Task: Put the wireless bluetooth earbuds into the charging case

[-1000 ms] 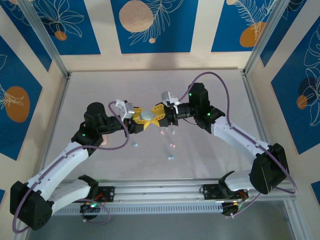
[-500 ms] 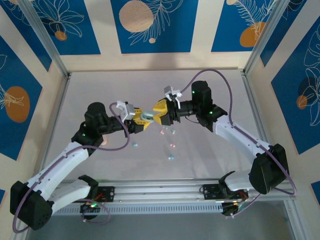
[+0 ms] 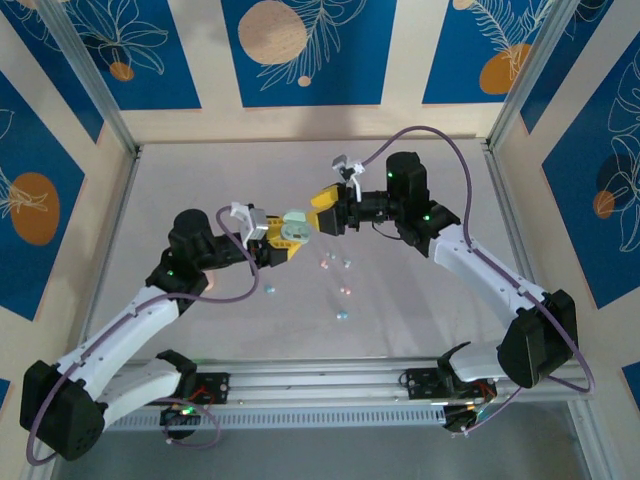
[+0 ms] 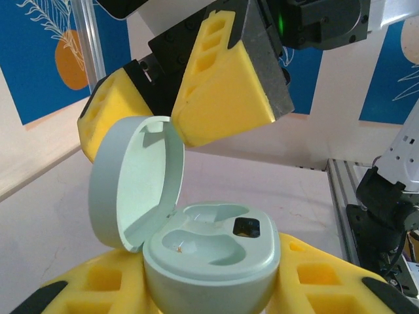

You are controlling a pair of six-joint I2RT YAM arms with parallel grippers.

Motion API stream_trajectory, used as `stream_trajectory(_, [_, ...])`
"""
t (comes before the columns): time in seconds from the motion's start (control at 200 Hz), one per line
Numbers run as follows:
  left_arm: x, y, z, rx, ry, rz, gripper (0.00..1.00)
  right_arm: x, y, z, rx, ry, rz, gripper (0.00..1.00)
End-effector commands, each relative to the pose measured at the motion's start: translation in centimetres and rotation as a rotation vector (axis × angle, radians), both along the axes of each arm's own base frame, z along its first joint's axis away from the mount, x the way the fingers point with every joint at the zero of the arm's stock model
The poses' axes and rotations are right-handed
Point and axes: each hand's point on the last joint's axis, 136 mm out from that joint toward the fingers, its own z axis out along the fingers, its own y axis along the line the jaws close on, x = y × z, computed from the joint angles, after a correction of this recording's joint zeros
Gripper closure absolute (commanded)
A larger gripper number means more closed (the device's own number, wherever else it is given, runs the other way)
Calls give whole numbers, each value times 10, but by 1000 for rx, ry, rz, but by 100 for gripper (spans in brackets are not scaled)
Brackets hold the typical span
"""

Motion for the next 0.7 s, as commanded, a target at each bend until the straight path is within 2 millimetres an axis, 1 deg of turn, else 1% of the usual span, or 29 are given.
stream_trajectory(0.0, [-2, 3, 22, -89, -55, 22, 73, 3, -1, 5, -21, 44, -53, 36])
stream_trajectory(0.075, [3, 5, 23, -121, -40, 52, 71, 0, -5, 10, -20, 37, -68, 35])
stream_trajectory(0.15, [5, 7, 23, -150, -30, 73, 71, -8, -5, 13, -18, 15, -42, 35])
stream_trajectory(0.32, [5, 8, 26, -174, -27, 72, 71, -27, -1, 6, -45, -44, 42, 34])
stream_trajectory(0.52, [3, 9, 31, -187, -40, 74, 71, -33, 3, 5, -46, -70, 72, 33])
stream_trajectory(0.6, [0, 8, 33, -189, -47, 56, 71, -38, 6, 5, -46, -132, 103, 33])
stream_trajectory(0.695, [-6, 7, 39, -197, -54, 24, 70, -48, 9, 3, -51, -273, 153, 33])
